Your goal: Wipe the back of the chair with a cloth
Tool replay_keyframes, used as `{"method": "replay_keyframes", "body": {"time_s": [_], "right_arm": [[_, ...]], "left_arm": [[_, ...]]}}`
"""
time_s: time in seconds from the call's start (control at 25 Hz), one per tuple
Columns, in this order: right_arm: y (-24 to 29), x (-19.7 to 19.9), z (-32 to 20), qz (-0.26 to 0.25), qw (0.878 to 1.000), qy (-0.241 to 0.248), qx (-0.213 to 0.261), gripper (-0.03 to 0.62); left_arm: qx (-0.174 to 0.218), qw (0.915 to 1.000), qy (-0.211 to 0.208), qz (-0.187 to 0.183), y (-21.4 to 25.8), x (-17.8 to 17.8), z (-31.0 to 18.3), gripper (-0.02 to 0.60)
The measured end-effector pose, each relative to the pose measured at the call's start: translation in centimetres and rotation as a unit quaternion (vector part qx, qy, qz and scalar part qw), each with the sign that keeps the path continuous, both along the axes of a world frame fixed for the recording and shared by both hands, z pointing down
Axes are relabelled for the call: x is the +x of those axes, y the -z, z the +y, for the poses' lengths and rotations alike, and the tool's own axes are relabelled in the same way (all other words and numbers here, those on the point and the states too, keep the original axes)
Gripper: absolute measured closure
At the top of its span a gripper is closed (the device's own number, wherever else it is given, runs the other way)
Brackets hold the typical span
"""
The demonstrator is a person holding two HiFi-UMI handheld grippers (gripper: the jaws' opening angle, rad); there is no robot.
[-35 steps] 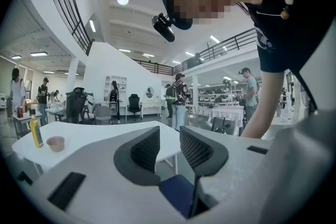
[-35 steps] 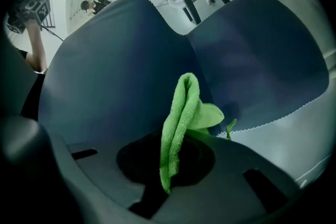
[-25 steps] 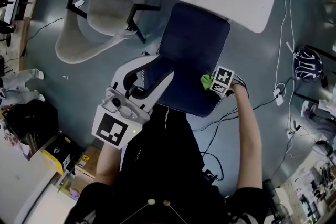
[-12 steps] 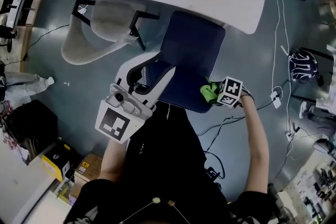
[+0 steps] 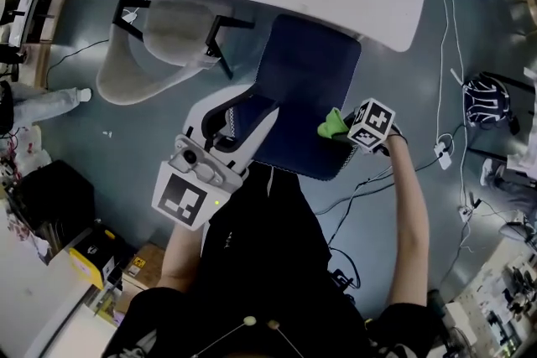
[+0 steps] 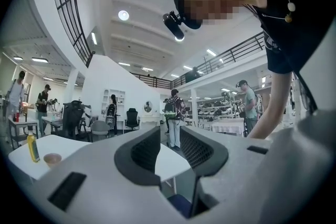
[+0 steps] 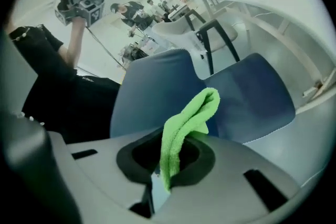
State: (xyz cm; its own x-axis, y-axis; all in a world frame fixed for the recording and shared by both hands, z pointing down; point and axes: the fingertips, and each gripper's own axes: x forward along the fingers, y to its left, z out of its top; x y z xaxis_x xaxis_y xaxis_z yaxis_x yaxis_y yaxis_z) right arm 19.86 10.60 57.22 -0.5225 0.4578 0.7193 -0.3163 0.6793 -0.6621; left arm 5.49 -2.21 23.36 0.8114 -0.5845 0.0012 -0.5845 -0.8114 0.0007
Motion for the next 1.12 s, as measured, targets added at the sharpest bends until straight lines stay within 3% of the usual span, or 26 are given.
{"method": "replay_keyframes", "body": {"time_s": [0.16,0.36,0.48,0.72,1.04,1.12], "right_arm": [[-5.5,-1.3,-3.0,0.061,0.997,-0.020,0.052,0.575],[-13.3,-0.8,-6.0,0.152,0.978,-0.099,0.104,0.574],[-17.0,-0.7,-5.9,0.170,0.973,-0.119,0.101,0.574],[-22.8,-0.5,-5.3,0.188,0.972,-0.091,0.110,0.574],[-26.7,0.1,-2.8,0.227,0.969,-0.071,0.066,0.574],[-27.3,-0.3,-1.7,0.220,0.973,-0.068,0.029,0.574]], "left_arm": [[-0.011,0.9997,0.012,-0.016,-1.4,-0.8,-0.2,0.476],[-0.020,0.9977,0.050,-0.040,-3.7,-2.8,-0.4,0.476],[-0.037,0.9952,0.072,-0.054,-5.8,-4.3,-0.7,0.476],[-0.066,0.9888,0.117,-0.065,-10.4,-6.4,-2.5,0.476],[-0.076,0.9894,0.095,-0.079,-14.7,-4.9,-5.2,0.477],[-0.081,0.9892,0.091,-0.081,-15.2,-4.6,-5.4,0.479]]}}
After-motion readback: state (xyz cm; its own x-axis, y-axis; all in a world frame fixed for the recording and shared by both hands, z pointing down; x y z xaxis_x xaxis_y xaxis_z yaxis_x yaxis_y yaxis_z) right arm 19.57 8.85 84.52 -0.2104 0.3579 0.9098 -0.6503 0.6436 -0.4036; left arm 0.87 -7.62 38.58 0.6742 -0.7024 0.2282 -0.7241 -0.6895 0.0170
